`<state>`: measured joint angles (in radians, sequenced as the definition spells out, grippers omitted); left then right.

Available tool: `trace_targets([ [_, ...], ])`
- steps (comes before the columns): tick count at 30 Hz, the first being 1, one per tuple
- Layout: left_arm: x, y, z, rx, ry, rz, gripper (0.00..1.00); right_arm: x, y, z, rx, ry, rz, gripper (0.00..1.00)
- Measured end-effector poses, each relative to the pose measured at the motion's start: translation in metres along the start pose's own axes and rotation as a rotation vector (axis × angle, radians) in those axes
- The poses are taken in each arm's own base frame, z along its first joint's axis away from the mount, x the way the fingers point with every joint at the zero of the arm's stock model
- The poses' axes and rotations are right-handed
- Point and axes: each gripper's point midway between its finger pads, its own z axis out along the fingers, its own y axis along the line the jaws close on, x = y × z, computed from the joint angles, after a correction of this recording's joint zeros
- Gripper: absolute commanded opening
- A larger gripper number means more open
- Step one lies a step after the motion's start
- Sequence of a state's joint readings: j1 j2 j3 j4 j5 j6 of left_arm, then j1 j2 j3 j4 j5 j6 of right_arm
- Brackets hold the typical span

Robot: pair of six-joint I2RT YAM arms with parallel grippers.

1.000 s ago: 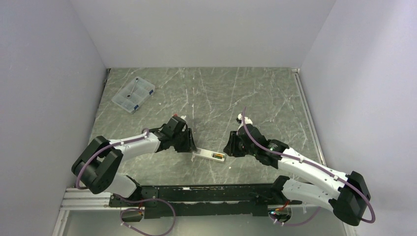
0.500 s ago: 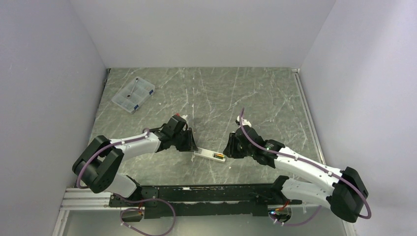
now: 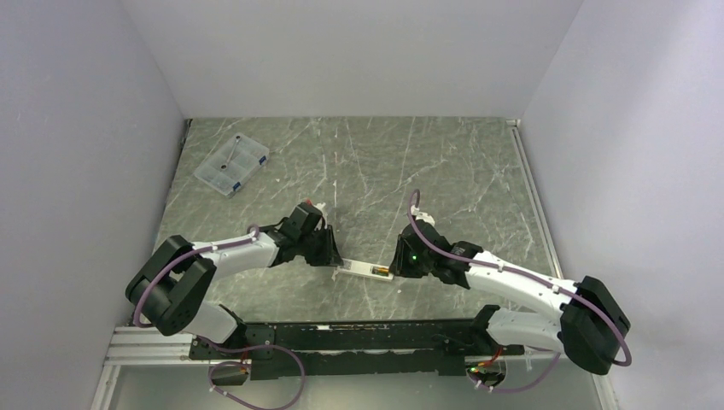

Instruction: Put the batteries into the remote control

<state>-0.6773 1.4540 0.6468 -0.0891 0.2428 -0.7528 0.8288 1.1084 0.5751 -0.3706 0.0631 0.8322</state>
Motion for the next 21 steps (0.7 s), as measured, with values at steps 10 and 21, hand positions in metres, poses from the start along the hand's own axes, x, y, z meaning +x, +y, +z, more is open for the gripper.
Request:
trace_targets([
  [10,0.001,-0.002,0.001,0.018,0.002,0.002,0.24,0.002,-0.007,0.008,0.044,0.007,0.024,0.23],
  [21,0.003,-0.002,0.000,0.022,0.009,0.002,0.24,0.006,-0.014,0.015,0.081,0.025,0.036,0.19],
])
